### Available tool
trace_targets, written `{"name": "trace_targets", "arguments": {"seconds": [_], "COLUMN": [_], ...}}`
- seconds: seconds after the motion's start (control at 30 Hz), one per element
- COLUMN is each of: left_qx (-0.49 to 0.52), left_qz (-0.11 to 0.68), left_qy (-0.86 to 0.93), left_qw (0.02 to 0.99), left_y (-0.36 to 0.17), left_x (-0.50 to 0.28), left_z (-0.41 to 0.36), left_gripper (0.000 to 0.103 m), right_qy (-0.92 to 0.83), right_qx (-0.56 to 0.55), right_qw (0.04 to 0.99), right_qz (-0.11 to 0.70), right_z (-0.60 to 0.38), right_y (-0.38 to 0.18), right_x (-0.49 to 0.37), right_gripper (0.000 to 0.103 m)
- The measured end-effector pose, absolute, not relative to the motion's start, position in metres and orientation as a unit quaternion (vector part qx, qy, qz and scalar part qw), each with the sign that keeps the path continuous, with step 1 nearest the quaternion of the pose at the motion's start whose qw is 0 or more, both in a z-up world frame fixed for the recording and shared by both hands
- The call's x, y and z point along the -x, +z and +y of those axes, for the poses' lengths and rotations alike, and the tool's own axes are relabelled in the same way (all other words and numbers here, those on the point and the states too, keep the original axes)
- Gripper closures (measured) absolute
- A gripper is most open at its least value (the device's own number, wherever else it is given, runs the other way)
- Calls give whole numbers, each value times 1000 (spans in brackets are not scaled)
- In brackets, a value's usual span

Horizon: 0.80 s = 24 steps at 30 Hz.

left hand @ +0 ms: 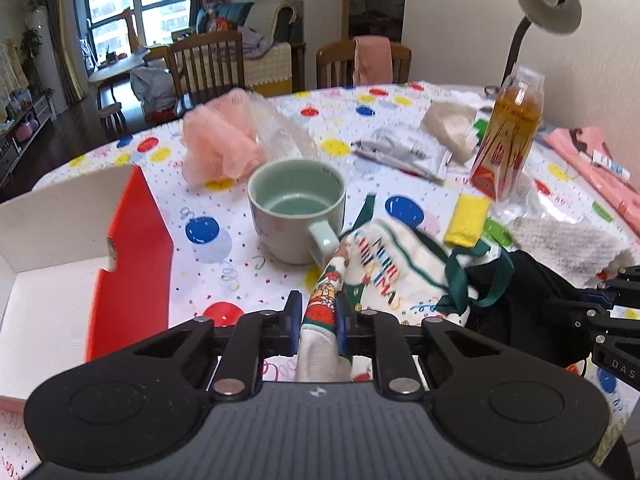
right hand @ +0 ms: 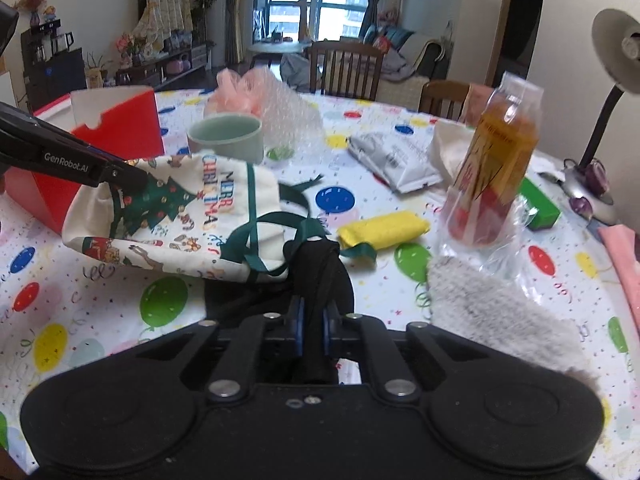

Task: Organize soft objects
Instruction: 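Grasp the Christmas sock with the left tool while the right tool grasps the black cloth, then lift the sock with the left tool while the right tool lifts the black cloth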

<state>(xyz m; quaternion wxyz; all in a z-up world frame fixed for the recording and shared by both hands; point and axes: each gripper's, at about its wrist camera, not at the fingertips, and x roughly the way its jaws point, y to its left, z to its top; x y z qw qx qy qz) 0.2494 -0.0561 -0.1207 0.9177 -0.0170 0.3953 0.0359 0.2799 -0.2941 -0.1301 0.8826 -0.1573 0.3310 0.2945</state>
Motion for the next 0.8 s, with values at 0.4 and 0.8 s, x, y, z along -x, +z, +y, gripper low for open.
{"name": "trace_targets", "arguments": {"seconds": [0.4,0.8], "left_qx": [45,67], "left_qz": [356,325], "left_qy": [44,35], "left_qw": [933,943], "left_y": [-76,-26], "left_x": [-221,-190], "left_z": [-53,-28], "left_gripper": [91,97], "right_qy": [313,356], "right_qx": [120,85], "right_qw": [891,884], "right_qz": [306,290], "right_z": [-314,-302], "right_y": [-78,-29], "right_x": [-270,-272], "right_gripper": [97,97]}}
